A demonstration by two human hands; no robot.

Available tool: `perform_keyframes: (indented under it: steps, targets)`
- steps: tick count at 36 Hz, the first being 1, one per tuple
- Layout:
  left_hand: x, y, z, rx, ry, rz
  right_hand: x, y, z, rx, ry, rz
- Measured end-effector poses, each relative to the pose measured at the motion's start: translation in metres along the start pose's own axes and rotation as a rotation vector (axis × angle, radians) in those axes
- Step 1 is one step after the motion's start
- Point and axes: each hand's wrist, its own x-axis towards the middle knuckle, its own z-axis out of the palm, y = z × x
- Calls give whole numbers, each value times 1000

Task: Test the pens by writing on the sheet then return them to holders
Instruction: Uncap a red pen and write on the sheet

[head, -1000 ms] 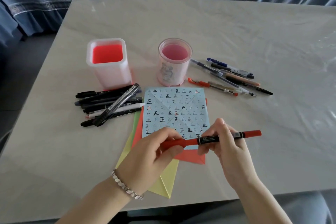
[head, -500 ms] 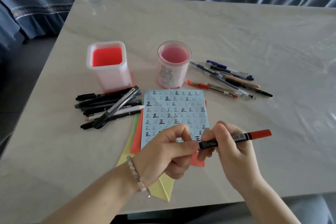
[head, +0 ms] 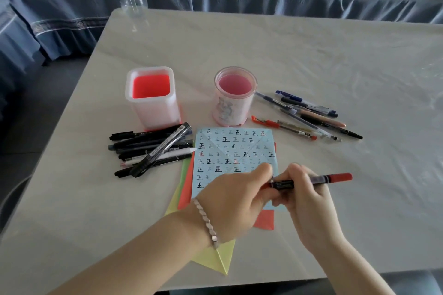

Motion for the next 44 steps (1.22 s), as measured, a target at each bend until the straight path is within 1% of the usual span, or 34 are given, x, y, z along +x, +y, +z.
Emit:
perform_keyframes:
  steps: [2, 3, 5, 7, 8, 9, 11, 13, 15, 17, 19, 22, 24, 26, 28, 30, 32, 34, 35, 37, 39, 41, 42, 44]
  targets:
    - [-2, -5, 4, -198, -12, -257, 7, 5, 1, -146, -51, 31]
    - [-3, -9, 6, -249, 20, -336, 11, 6, 3, -226, -104, 54]
    - [-9, -18, 5, -251, 103, -431, 22, 8, 5, -445, -260, 74]
    - [-18, -30, 0, -151, 203, -496, 38, 9, 3, -707, -370, 29]
    - [-23, -37, -3, -82, 268, -521, 49, 9, 0, -828, -355, -46]
    - [-29, -43, -8, -10, 354, -525, 60, 9, -3, -941, -299, -144]
    - [-40, -55, -24, 157, 523, -481, 81, 6, -9, -1117, -132, -325]
    - [-51, -69, -41, 337, 628, -433, 101, 2, -11, -1205, 25, -420]
    - [-62, -84, -59, 481, 660, -443, 119, 1, -10, -1310, 94, -429]
    - [-69, -97, -74, 571, 676, -524, 132, 1, -10, -1442, 96, -378]
    - [-73, -109, -82, 611, 659, -594, 140, 4, -9, -1534, 78, -319]
    - [-75, -125, -86, 621, 575, -660, 142, 9, -7, -1542, 71, -294]
    - [-74, -131, -86, 643, 533, -673, 142, 11, -7, -1554, 101, -331]
    - [-72, -131, -82, 674, 545, -645, 141, 10, -8, -1570, 117, -378]
    - [-69, -124, -77, 711, 607, -581, 135, 7, -7, -1539, 116, -418]
    - [-63, -108, -72, 714, 647, -484, 121, 2, -5, -1459, 91, -484]
    - [-53, -87, -65, 617, 630, -334, 102, -2, 0, -1369, 37, -599]
    - [-44, -67, -54, 485, 540, -182, 81, -3, 5, -1322, -34, -740]
    - [-41, -57, -48, 457, 476, -130, 70, -4, 7, -1314, -80, -792]
    - [-38, -43, -33, 451, 348, -80, 51, -5, 11, -1291, -204, -843]
    - [-35, -33, -21, 450, 254, -78, 36, -5, 15, -1264, -300, -905]
    - [-33, -30, -12, 467, 226, -123, 24, -2, 17, -1253, -321, -992]
    - [-34, -30, -10, 455, 229, -151, 21, 0, 17, -1246, -294, -1028]
    - [-35, -28, -8, 380, 200, -213, 15, 5, 18, -1195, -176, -1051]
